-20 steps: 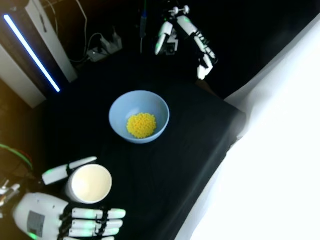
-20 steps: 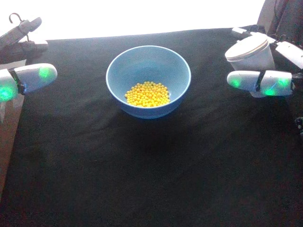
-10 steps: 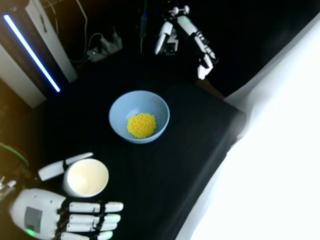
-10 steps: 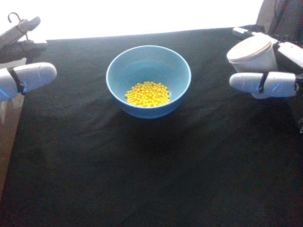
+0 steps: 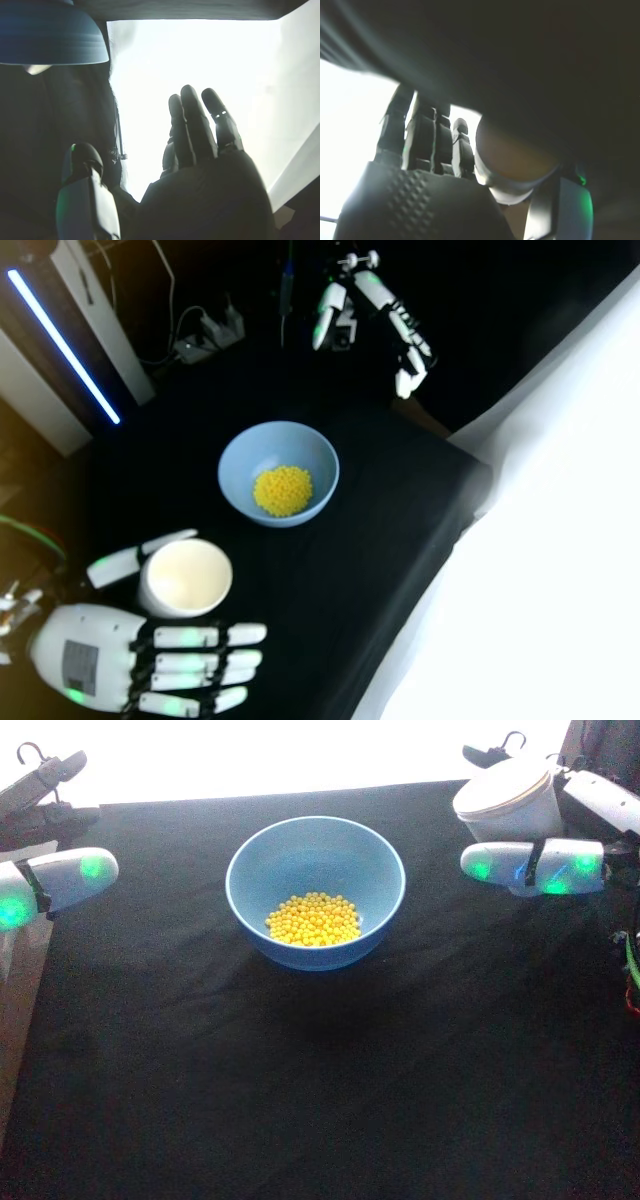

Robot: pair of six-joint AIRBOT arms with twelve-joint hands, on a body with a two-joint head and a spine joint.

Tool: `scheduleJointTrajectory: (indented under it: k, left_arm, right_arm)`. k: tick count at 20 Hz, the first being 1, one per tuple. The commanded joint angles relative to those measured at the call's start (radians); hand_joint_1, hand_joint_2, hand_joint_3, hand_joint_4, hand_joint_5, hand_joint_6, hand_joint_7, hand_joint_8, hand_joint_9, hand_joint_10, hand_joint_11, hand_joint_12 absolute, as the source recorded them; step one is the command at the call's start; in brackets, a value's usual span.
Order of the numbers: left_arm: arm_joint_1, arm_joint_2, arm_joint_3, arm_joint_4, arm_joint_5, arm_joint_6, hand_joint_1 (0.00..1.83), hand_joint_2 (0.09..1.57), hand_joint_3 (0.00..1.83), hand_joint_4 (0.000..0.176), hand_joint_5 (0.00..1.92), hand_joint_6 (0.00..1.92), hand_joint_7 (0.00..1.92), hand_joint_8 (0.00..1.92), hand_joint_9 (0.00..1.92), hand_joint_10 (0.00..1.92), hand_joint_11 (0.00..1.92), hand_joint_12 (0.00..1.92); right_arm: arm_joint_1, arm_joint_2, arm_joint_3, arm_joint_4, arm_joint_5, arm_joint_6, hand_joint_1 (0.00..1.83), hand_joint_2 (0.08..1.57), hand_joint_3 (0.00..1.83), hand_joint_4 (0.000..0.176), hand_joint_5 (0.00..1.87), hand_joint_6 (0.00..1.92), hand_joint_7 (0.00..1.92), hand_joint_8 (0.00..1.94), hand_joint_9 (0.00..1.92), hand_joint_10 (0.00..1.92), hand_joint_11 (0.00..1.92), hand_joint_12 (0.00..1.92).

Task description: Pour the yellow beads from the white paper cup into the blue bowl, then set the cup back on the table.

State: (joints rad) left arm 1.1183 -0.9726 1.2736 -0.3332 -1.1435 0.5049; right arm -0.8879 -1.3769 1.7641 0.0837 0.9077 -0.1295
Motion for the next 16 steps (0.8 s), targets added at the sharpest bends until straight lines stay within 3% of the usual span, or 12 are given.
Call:
scheduleJointTrajectory:
  k: [1, 4, 7, 9, 10, 12, 16]
  left_arm:
    - [-0.01, -0.004, 0.005, -0.013, -0.123, -0.009, 0.38, 0.95, 0.0, 0.05, 0.13, 0.0, 0.56, 0.0, 0.56, 0.01, 0.0, 1.27]
    - [-0.01, -0.003, 0.005, -0.012, -0.124, -0.01, 0.37, 0.95, 0.0, 0.043, 0.13, 0.0, 0.57, 0.01, 0.56, 0.01, 0.0, 1.27]
    - [-0.01, -0.003, 0.005, -0.012, -0.124, -0.01, 0.38, 0.94, 0.0, 0.042, 0.12, 0.0, 0.54, 0.0, 0.53, 0.0, 0.0, 1.21]
    - [-0.01, -0.003, 0.005, -0.012, -0.124, -0.011, 0.39, 0.95, 0.0, 0.036, 0.12, 0.0, 0.54, 0.0, 0.53, 0.0, 0.0, 1.23]
    - [-0.01, -0.003, 0.005, -0.012, -0.124, -0.011, 0.39, 0.94, 0.0, 0.049, 0.12, 0.0, 0.54, 0.0, 0.53, 0.0, 0.0, 1.22]
    - [-0.01, -0.003, 0.005, -0.012, -0.125, -0.011, 0.39, 0.94, 0.0, 0.052, 0.13, 0.0, 0.55, 0.0, 0.54, 0.0, 0.0, 1.23]
    - [-0.01, -0.003, 0.005, -0.012, -0.125, -0.011, 0.39, 0.95, 0.0, 0.042, 0.12, 0.0, 0.55, 0.0, 0.54, 0.0, 0.0, 1.21]
  right_arm:
    - [0.013, -0.004, 0.01, 0.032, 0.107, 0.008, 0.3, 0.85, 0.0, 0.17, 0.13, 0.0, 0.44, 0.0, 0.42, 0.0, 0.0, 0.75]
    - [0.014, -0.011, 0.014, 0.032, 0.107, 0.008, 0.21, 0.83, 0.0, 0.176, 0.01, 0.0, 0.41, 0.0, 0.43, 0.0, 0.0, 0.84]
    - [0.014, -0.011, 0.014, 0.032, 0.107, 0.008, 0.23, 0.76, 0.0, 0.176, 0.0, 0.0, 0.24, 0.0, 0.29, 0.0, 0.0, 0.72]
    - [0.014, -0.011, 0.014, 0.032, 0.107, 0.008, 0.27, 0.71, 0.0, 0.176, 0.0, 0.0, 0.21, 0.0, 0.26, 0.0, 0.0, 0.75]
    - [0.014, -0.011, 0.014, 0.032, 0.107, 0.008, 0.35, 0.61, 0.0, 0.176, 0.0, 0.0, 0.13, 0.0, 0.23, 0.0, 0.0, 0.84]
    - [0.014, -0.011, 0.012, 0.032, 0.107, 0.008, 0.44, 0.52, 0.0, 0.176, 0.0, 0.0, 0.13, 0.0, 0.23, 0.0, 0.0, 0.81]
    - [0.014, -0.011, -0.004, 0.029, 0.107, 0.008, 0.49, 0.55, 0.01, 0.176, 0.0, 0.0, 0.12, 0.0, 0.22, 0.0, 0.0, 0.69]
